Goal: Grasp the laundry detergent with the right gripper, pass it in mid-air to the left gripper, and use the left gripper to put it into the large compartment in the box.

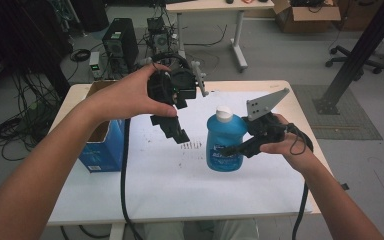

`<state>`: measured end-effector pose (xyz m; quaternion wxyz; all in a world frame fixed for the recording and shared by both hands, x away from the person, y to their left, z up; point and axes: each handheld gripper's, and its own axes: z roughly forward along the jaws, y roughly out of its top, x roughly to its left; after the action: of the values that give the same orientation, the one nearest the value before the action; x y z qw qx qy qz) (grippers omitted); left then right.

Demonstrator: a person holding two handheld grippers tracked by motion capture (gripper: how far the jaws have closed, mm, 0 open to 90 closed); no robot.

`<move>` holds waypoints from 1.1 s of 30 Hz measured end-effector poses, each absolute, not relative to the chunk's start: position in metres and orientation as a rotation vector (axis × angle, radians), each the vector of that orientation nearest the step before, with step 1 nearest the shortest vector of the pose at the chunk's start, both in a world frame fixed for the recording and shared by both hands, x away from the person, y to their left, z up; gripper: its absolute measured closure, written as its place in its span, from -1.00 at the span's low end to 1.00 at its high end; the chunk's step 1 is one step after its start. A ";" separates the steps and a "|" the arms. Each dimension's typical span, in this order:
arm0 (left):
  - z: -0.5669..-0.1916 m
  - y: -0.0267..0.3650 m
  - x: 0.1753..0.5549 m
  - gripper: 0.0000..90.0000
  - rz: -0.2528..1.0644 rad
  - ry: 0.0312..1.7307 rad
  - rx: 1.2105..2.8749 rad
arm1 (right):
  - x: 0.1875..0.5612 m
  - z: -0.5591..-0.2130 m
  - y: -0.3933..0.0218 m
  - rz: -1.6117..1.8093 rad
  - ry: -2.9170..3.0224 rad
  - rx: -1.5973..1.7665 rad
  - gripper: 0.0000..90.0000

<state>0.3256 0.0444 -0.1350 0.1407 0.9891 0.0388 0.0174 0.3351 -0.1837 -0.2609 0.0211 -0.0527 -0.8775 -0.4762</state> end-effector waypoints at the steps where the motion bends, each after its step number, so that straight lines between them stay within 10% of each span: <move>1: -0.135 0.044 0.325 -0.85 0.047 0.110 2.863 | 0.335 -0.261 -0.181 -1.468 -2.721 -0.156 -0.03; 33: -0.151 0.021 0.328 -0.86 0.031 0.066 2.941 | 0.339 -0.263 -0.124 -1.308 -2.756 -0.044 -0.02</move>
<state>0.3276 0.0205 -0.1506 0.0997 0.9947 0.0223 0.0105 0.3391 -0.1239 -0.2629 0.0454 -0.0144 -0.9024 -0.4283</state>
